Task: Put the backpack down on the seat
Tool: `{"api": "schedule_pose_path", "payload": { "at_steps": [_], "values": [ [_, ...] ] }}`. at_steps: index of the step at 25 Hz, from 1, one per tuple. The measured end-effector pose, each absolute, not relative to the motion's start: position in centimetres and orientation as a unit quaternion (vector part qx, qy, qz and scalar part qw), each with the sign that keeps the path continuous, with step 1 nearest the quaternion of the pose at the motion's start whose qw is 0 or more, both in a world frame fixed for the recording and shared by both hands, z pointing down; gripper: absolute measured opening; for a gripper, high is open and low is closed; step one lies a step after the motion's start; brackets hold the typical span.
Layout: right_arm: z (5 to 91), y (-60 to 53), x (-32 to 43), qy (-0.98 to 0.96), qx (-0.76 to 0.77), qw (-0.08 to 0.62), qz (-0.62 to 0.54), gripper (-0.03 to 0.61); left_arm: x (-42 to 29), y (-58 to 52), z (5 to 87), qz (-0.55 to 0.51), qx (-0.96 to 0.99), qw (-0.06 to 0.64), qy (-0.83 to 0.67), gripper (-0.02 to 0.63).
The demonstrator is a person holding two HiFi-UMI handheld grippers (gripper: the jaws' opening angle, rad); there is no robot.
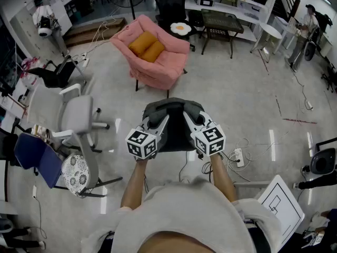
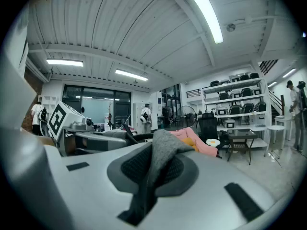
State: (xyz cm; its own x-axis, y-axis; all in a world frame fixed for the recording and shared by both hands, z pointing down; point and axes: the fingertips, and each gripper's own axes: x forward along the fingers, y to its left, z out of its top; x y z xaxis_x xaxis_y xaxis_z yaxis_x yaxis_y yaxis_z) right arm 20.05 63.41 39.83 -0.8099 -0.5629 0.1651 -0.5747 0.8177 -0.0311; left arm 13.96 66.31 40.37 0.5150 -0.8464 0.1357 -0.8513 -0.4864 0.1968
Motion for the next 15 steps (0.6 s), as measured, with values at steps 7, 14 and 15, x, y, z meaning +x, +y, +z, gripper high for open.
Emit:
{"api": "schedule_pose_path", "payload": {
  "at_steps": [7,14,15],
  "values": [
    [39.9,63.0,20.0,-0.95,0.3,0.077,0.039,0.026,13.9,65.9,40.4,0.011,0.862,0.122,-0.491,0.032],
    [40.5,62.2,20.5,-0.951,0.297,0.077,0.045,0.028,14.5,65.2,41.0,0.018,0.86,0.121,-0.495,0.032],
    [40.6,62.1,20.6,-0.951,0.296,0.076,0.047,0.028,14.6,65.1,41.1,0.02,0.86,0.121,-0.496,0.032]
  ]
}}
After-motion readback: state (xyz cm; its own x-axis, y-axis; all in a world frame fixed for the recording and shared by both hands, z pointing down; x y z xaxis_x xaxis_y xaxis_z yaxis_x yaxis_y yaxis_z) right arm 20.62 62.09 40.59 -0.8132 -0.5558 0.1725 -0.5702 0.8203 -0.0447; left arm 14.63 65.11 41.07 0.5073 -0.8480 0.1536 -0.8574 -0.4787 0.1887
